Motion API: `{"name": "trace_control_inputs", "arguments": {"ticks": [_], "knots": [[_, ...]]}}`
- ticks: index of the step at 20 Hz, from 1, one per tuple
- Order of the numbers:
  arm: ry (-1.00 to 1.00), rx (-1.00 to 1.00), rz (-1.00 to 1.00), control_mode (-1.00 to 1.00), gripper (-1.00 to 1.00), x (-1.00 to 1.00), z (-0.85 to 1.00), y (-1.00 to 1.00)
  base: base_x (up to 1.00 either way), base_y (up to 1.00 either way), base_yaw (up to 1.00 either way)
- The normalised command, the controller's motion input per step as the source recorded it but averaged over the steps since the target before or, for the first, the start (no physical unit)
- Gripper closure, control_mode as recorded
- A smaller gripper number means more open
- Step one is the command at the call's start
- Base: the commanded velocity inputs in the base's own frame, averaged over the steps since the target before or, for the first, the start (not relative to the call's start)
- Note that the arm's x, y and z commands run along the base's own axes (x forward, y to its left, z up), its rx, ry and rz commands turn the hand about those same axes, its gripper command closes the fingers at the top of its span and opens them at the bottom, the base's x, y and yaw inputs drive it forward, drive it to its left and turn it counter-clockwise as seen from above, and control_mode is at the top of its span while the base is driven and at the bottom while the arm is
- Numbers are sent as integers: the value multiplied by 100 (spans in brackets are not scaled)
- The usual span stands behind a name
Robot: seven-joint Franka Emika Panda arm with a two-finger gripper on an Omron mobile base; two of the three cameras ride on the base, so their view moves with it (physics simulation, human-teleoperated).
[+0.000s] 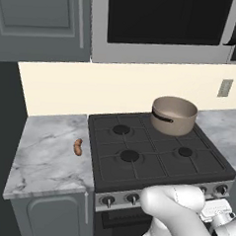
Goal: Turn on the burner for the pot on the stove. Wait thirty seconds for the pot to heat up. Then add the potato to the pot.
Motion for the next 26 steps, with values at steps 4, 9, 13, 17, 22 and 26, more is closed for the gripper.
{"name": "trace_control_inputs", "arguments": {"ticks": [4, 9, 13, 17, 22, 26], "knots": [[0, 0, 0, -100, -100, 17, 0, 0, 0, 0, 0], [0, 0, 0, -100, -100, 13, 0, 1, 0, 0, 0], [0, 0, 0, -100, -100, 2, 0, 1, 0, 0, 0], [0, 0, 0, -100, -100, 0, 0, 4, 0, 0, 0], [0, 0, 0, -100, -100, 0, 0, 1, 0, 0, 0], [-6, 0, 0, -100, -100, -12, 0, 9, 0, 0, 0]]}}
